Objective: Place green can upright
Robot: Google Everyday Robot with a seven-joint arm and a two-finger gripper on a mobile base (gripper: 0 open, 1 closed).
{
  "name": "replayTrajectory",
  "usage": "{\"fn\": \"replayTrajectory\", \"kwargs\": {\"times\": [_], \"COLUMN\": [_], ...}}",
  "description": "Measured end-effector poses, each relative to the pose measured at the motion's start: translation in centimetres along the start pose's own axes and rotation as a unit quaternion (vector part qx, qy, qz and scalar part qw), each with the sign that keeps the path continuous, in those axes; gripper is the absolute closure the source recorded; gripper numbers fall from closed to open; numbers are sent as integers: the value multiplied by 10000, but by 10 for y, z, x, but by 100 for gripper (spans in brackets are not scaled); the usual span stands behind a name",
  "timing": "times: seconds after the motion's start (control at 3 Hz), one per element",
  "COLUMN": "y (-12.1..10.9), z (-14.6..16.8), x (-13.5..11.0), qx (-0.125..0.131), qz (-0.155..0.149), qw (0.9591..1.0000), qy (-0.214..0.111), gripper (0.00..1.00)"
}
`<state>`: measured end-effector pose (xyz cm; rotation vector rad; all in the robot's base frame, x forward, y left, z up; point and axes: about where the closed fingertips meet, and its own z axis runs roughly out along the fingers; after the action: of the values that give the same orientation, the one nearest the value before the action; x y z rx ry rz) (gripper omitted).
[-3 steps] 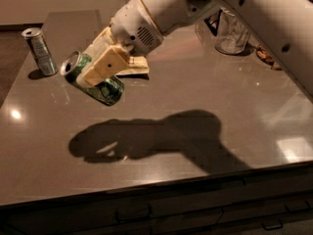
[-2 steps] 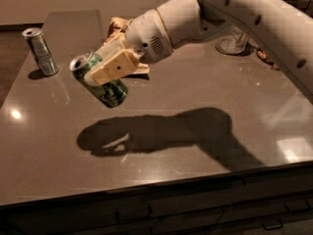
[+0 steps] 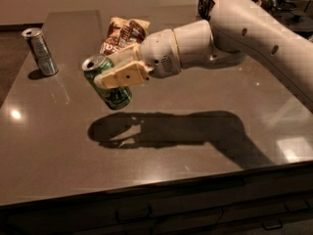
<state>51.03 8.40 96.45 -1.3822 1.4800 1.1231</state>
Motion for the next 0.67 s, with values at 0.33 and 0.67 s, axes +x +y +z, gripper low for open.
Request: {"fn": "replayTrajectory", "kwargs": {"times": [0.33,0.67], "y": [-6,-10], "z": [-5,-8], "x": [8,20], "qx": [245,462], "qz": [-28,41], "qw": [9987,9949], "qy": [-441,-898], "gripper": [100,100]}}
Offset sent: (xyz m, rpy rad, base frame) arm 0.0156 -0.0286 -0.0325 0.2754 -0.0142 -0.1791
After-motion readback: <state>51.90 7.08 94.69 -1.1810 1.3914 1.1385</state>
